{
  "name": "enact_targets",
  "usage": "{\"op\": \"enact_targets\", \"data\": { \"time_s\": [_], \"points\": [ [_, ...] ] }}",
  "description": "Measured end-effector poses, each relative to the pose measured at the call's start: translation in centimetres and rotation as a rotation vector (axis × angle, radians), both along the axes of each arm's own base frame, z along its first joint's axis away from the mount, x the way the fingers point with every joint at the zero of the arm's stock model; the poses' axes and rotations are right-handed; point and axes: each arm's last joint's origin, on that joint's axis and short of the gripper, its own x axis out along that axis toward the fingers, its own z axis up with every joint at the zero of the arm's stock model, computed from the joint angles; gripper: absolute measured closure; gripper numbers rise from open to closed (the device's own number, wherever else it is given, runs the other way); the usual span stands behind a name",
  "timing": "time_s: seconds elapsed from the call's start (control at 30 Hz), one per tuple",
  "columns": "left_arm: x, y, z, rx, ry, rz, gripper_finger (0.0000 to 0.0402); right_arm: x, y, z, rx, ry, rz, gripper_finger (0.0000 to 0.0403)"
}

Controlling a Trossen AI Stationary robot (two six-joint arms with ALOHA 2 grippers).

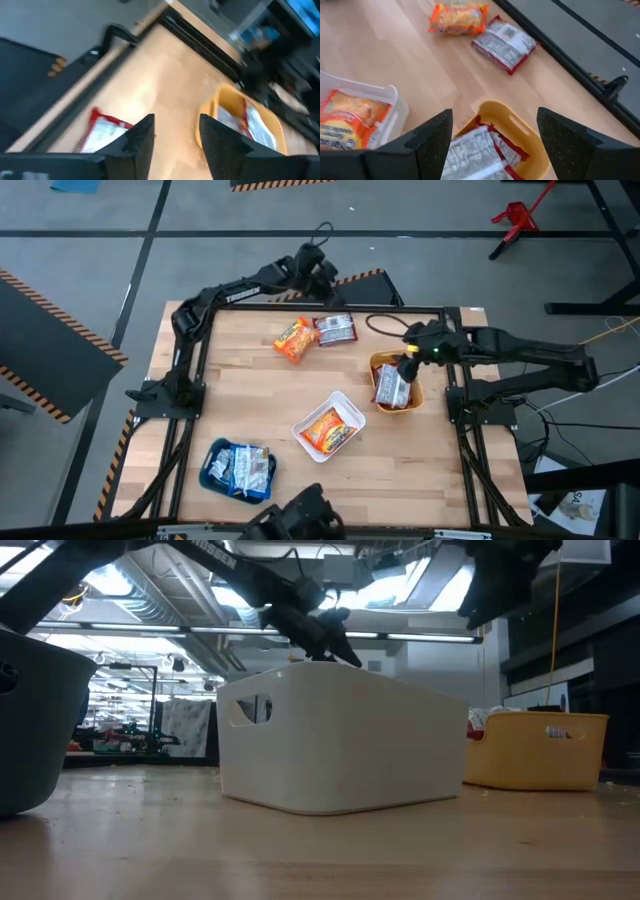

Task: Sort Maruchan noodles
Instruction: Put the red noodle pack into the yellow bin

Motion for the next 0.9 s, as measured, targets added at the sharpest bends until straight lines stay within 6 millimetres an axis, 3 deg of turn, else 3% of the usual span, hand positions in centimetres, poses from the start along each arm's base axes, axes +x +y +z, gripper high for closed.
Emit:
{"op": "enact_targets", "data": {
  "time_s": [0.2,0.43,0.9],
  "points": [
    [1.6,-1.3,-1.6,0.093,0.029,-0.138,0.0195,1.6,-0.2,-1.6,0.021,0.082,-0.015,0.0126],
    [3.1,-1.6,-4.5,0.230,0.190,-0.023,0.0147,2.0,-0.4,-2.1,0.015,0.098,-0.090,0.0126],
    [5.3,-1.7,-10.5,0.334,0.358,0.068,0.0132,2.0,-0.5,-2.1,0.010,0.086,-0.128,0.0126]
  ]
}}
